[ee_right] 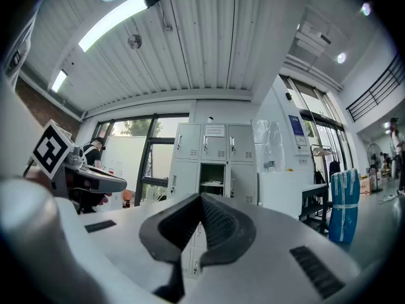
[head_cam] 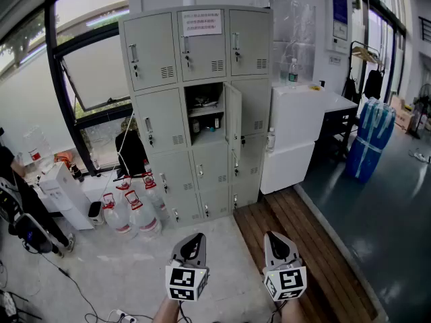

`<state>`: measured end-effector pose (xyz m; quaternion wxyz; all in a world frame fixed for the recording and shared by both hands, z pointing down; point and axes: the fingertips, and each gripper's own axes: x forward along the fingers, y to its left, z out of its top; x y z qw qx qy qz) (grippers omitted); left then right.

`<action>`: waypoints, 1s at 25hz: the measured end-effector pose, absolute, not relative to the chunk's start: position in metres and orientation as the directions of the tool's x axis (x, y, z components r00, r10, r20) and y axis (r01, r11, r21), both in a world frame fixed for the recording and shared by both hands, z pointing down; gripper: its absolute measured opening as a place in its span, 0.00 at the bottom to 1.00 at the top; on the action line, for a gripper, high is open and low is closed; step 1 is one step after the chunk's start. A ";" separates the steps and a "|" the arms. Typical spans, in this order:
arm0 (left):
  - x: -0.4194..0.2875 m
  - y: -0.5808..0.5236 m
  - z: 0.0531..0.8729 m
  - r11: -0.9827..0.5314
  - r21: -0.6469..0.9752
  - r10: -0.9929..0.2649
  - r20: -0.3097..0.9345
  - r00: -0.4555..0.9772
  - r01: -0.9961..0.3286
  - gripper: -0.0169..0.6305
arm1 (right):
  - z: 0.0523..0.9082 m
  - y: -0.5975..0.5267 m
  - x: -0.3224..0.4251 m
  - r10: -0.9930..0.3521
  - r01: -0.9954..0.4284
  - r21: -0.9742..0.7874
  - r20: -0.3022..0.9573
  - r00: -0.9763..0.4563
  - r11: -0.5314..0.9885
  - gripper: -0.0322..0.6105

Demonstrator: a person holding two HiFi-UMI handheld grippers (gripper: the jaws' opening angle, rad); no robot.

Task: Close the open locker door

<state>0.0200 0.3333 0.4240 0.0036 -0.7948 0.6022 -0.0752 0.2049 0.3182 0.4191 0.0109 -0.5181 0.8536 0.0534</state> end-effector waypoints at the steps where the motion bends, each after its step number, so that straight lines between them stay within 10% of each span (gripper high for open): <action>1: 0.022 0.333 0.424 -0.275 -0.096 -0.958 0.115 0.264 -0.957 0.06 | 0.419 0.318 0.206 -0.882 -0.885 0.082 -0.074 -0.465 0.459 0.07; 25: 0.077 0.290 0.440 -0.235 -0.098 -0.967 0.127 0.222 -0.967 0.06 | 0.444 0.279 0.253 -0.834 -0.834 0.077 -0.039 -0.550 0.546 0.08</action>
